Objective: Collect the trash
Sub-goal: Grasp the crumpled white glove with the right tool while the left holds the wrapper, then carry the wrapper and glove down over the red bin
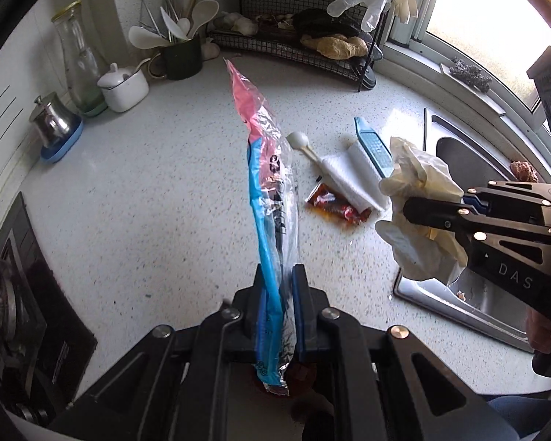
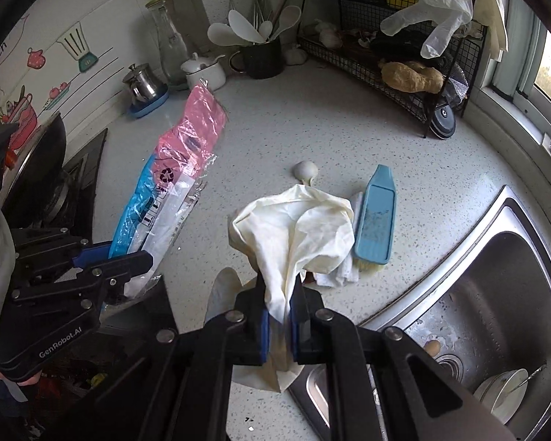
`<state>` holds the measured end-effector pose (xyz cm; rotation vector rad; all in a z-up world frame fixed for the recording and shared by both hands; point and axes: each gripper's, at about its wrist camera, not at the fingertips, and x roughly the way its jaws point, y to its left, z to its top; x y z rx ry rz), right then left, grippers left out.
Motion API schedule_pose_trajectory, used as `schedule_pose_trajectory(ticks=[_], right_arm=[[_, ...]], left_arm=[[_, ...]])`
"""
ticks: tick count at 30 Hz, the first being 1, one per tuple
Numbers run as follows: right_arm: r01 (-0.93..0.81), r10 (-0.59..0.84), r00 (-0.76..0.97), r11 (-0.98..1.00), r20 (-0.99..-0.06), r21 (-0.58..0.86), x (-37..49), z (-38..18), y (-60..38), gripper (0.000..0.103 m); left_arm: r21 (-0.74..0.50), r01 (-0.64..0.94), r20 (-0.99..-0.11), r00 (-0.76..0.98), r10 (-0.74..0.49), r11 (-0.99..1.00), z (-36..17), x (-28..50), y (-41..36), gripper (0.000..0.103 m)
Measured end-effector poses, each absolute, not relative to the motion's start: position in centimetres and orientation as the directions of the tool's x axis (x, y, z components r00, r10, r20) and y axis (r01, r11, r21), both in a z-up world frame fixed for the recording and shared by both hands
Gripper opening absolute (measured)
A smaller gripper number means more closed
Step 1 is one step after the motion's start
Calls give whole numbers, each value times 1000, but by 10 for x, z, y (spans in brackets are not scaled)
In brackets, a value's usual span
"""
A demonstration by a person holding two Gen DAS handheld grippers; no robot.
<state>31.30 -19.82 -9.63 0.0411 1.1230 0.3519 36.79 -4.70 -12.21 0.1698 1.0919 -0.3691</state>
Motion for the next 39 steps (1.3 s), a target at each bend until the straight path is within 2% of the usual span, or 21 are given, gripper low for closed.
schedule_pose_trajectory(ticks=[12, 24, 32, 39], right_arm=[[-352, 352, 351, 908, -868, 226, 210, -90, -136, 8], [-383, 368, 293, 891, -883, 244, 120, -126, -106, 8], [-385, 352, 193, 886, -916, 259, 100, -202, -89, 8], [-380, 319, 127, 890, -939, 251, 108, -292, -81, 8]], left_arm=[[-47, 277, -894, 417, -164, 960, -126, 233, 20, 11], [-141, 188, -929, 314, -196, 972, -190, 131, 50, 11], [-142, 119, -968, 192, -164, 983, -276, 109, 60, 11], [-152, 109, -976, 142, -167, 982, -368, 124, 58, 11]])
